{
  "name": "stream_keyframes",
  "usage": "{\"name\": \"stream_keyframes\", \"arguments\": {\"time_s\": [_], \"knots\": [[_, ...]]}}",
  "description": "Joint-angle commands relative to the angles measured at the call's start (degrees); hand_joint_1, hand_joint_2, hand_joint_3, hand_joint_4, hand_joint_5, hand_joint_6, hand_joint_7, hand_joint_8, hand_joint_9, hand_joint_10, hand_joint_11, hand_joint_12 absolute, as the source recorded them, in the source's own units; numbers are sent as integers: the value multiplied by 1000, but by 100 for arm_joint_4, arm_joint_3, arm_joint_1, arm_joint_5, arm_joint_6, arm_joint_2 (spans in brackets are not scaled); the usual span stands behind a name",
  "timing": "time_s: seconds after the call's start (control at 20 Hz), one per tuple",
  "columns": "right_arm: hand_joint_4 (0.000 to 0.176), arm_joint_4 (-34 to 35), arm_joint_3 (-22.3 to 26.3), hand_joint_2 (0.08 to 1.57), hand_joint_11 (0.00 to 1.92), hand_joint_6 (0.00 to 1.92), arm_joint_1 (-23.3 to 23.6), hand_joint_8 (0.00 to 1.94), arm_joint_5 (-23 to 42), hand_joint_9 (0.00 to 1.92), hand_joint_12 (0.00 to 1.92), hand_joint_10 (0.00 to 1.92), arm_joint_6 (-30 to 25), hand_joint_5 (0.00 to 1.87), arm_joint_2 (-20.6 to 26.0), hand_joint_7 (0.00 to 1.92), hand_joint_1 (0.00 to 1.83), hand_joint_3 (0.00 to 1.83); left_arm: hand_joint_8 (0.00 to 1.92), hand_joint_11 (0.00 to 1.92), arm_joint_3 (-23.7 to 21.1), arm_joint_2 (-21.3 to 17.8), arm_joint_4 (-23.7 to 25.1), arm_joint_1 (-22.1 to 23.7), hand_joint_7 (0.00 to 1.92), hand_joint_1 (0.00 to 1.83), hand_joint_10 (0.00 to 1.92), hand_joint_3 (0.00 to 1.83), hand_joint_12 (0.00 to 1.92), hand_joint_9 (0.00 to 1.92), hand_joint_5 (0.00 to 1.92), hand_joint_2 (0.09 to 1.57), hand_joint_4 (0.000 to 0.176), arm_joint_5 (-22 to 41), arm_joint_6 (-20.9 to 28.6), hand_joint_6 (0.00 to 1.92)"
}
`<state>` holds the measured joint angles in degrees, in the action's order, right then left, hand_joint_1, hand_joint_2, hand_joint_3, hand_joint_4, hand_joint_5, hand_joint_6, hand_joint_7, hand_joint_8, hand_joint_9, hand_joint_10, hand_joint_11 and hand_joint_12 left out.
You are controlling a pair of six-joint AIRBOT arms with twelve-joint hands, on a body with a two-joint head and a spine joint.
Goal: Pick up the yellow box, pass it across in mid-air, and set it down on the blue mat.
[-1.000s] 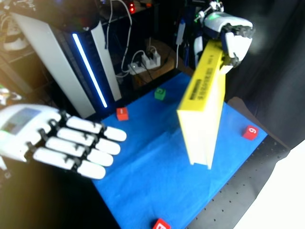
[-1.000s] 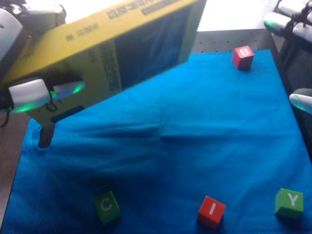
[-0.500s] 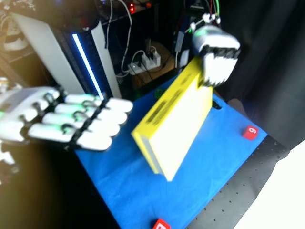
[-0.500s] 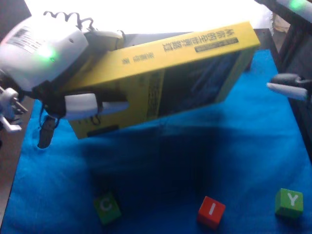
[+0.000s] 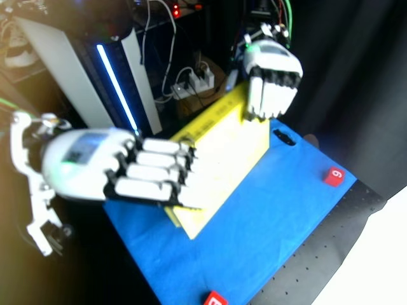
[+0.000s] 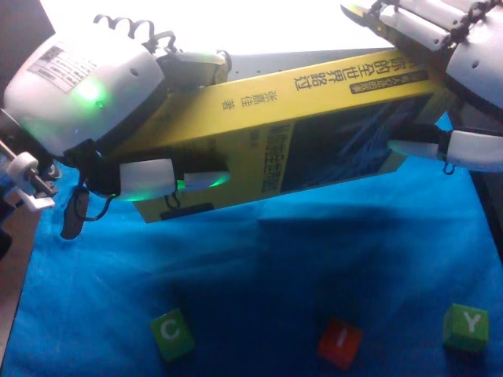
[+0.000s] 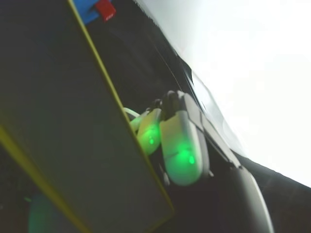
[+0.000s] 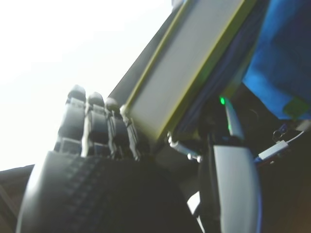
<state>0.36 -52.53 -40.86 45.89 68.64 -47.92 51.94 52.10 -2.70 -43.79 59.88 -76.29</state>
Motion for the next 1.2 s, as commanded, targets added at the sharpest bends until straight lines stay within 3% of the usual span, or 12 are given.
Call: {"name": "stream_keyframes", "arguments": {"time_s": [0.0, 0.1, 0.15, 0.2, 0.25, 0.3, 0.45, 0.8, 0.85, 0.95, 1.05, 1.15], "knots": [[0, 11, -26, 1104, 0, 0, 79, 0, 500, 0, 0, 0, 15, 0, -37, 0, 739, 0, 1921, 1675, -32, -12, 86, 105, 1427, 1582, 1921, 0, 1921, 1621, 1196, 1171, 93, 1087, 90, 1921], [0, 80, -76, 1097, 0, 0, 79, 0, 408, 0, 0, 0, 15, 0, -85, 0, 762, 0, 1921, 1635, -55, -29, 113, 105, 1434, 1585, 1921, 0, 1921, 1584, 1203, 1168, 92, 1264, 106, 1921], [9, 116, -123, 1100, 0, 282, 79, 71, 326, 139, 1030, 553, 15, 215, -130, 349, 802, 0, 1921, 1622, -71, -39, 152, 104, 1427, 1604, 1921, 0, 1921, 1572, 1204, 1165, 92, 1357, 106, 1921], [9, 132, -142, 1100, 0, 282, 79, 71, 301, 139, 1030, 553, 15, 215, -146, 349, 802, 0, 1921, 1622, -77, -43, 169, 104, 1427, 1604, 1921, 0, 1921, 1572, 1204, 1165, 92, 1402, 106, 1921], [0, 152, -161, 1112, 207, 936, 79, 835, 274, 353, 1743, 1360, 14, 249, -162, 411, 870, 0, 1921, 1620, -81, -48, 174, 104, 1373, 1485, 1921, 2, 1921, 1539, 1123, 1175, 95, 1458, 106, 1921], [0, 160, -178, 1179, 763, 1326, 79, 1568, 231, 726, 1885, 1809, 14, 639, -179, 646, 996, 81, 1921, 1608, -82, -54, 174, 104, 1406, 1570, 1921, 0, 1921, 1520, 1176, 1162, 96, 1480, 106, 1921], [0, 225, -227, 1184, 1511, 1917, 79, 1940, 163, 1427, 1921, 1921, 14, 1055, -222, 1289, 1436, 61, 1921, 1569, -83, -55, 173, 102, 1355, 1444, 1921, 0, 1921, 1480, 1107, 1181, 98, 1490, 107, 1921], [0, 286, -312, 1160, 1679, 1921, 123, 1941, 128, 1596, 1921, 1921, 14, 1193, -258, 1490, 1520, 95, 1921, 1609, -75, -50, 110, 81, 1298, 1385, 1921, 0, 1921, 1505, 1037, 1174, 86, 1503, 114, 1921], [0, 293, -323, 1143, 1679, 1921, 131, 1941, 128, 1609, 1921, 1921, 14, 1162, -258, 1474, 1584, 92, 1921, 1226, -72, -51, 98, 78, 965, 1038, 1921, 67, 1921, 1132, 693, 1281, 0, 1491, 117, 1700], [0, 299, -354, 1154, 1637, 1921, 173, 1941, 129, 1569, 1921, 1921, 14, 1185, -256, 1427, 1577, 109, 1921, 1104, -70, -55, 66, 57, 865, 1321, 1921, 22, 1921, 1021, 941, 1222, 0, 1480, 117, 1867], [0, 297, -375, 1173, 1564, 1921, 247, 1941, 128, 1480, 1921, 1921, 15, 1144, -241, 1327, 1513, 131, 413, 87, -68, -58, 38, 45, 329, 859, 643, 0, 1282, 245, 284, 1116, 3, 1483, 117, 415], [0, 291, -387, 1174, 1579, 1921, 323, 1941, 128, 1492, 1921, 1921, 16, 1140, -221, 1341, 1491, 137, 128, 17, -55, -59, -1, 43, 268, 797, 295, 0, 717, 135, 188, 1103, 37, 1454, 116, 149]]}}
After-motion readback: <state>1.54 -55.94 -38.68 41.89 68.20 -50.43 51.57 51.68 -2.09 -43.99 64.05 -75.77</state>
